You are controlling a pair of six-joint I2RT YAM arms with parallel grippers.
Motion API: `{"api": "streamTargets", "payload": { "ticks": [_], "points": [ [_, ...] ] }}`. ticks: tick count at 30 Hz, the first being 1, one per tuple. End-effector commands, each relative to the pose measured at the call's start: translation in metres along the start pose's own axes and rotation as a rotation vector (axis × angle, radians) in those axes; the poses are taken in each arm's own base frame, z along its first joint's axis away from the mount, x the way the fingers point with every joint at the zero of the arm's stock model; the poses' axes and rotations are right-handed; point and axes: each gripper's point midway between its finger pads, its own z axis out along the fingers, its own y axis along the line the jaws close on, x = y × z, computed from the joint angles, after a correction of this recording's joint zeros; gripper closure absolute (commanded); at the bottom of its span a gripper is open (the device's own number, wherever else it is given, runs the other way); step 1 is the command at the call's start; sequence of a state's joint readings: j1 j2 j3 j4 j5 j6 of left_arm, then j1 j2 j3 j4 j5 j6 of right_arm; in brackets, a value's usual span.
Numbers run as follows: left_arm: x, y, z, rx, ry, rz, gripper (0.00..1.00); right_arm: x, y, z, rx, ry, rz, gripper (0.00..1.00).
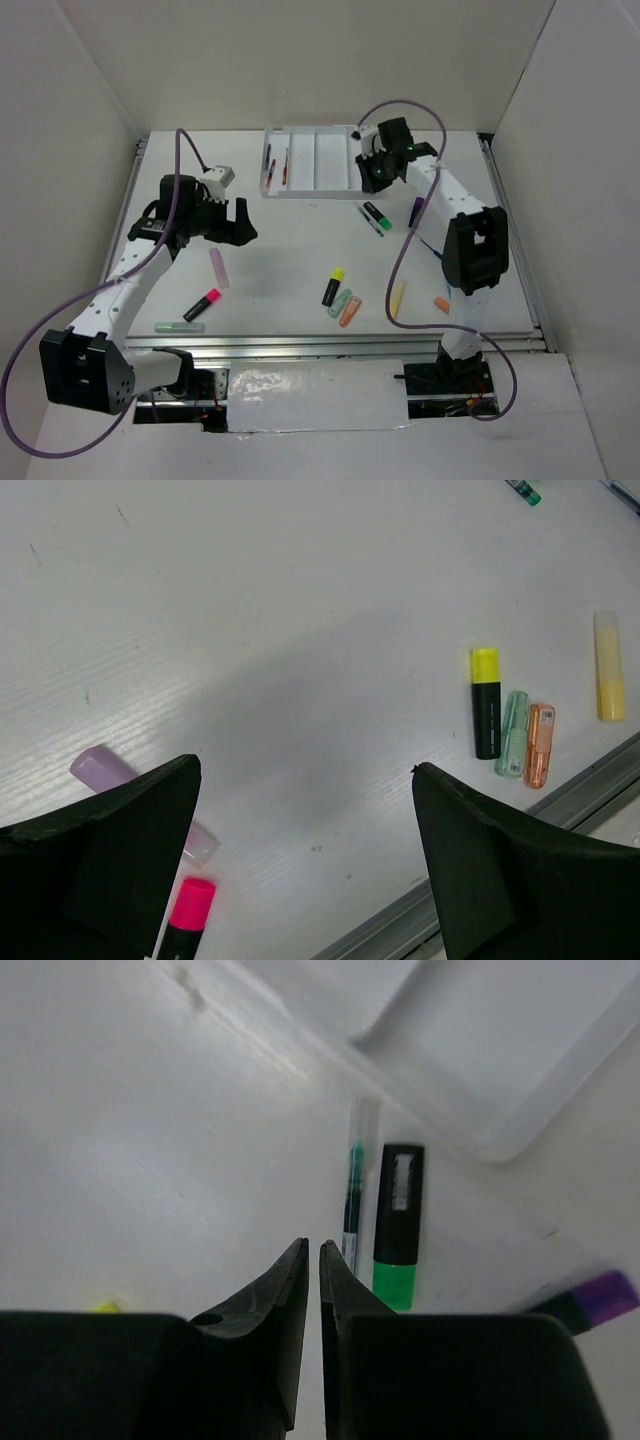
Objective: Sort the stationery into containers
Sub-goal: Pick up the pen from the center of the board.
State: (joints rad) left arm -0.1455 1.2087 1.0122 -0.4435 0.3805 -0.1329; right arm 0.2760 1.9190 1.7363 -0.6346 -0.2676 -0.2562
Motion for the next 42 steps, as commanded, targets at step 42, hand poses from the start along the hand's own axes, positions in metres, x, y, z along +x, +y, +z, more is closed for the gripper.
{"api": "streamTargets", "payload": {
  "ticks": [42],
  "points": [
    [-0.023,-0.016,-0.023,0.075,-0.117,0.211,0.01,0.138,0.013,0.051,-0.011,0.523,-0.02,1.0]
  ]
}}
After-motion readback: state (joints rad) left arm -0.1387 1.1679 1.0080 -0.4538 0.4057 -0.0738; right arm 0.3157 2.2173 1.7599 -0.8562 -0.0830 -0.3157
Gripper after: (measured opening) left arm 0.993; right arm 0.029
